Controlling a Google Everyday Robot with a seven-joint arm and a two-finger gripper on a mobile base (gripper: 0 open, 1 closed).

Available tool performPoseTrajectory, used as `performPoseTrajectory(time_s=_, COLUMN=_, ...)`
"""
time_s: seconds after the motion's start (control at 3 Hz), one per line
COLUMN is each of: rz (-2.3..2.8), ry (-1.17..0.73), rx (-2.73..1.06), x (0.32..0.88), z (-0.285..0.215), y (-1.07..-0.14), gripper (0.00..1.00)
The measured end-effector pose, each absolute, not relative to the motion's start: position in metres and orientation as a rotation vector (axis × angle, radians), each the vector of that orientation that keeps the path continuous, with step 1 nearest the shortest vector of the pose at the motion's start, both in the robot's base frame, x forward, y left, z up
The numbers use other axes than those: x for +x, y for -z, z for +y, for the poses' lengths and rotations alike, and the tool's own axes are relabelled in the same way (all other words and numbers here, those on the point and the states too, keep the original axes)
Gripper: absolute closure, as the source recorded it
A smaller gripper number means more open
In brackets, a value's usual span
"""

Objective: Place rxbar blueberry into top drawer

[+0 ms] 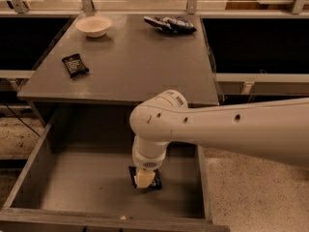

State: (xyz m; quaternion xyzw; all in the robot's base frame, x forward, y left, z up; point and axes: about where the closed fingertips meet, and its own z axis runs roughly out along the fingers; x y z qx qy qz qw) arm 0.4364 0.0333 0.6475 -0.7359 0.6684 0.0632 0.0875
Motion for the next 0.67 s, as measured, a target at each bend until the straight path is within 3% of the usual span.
performPoseTrajectory(time_s=0.33, rz=2.053, ry=0.028, rx=-2.212, x=0.4409, z=0.0350, y=-0.6382, gripper=1.00)
performPoseTrajectory(time_s=0.67, rz=2.045, ry=0.017, rx=-2.222, x=0.4376, z=0.0378, y=-0.6350, gripper=1.00)
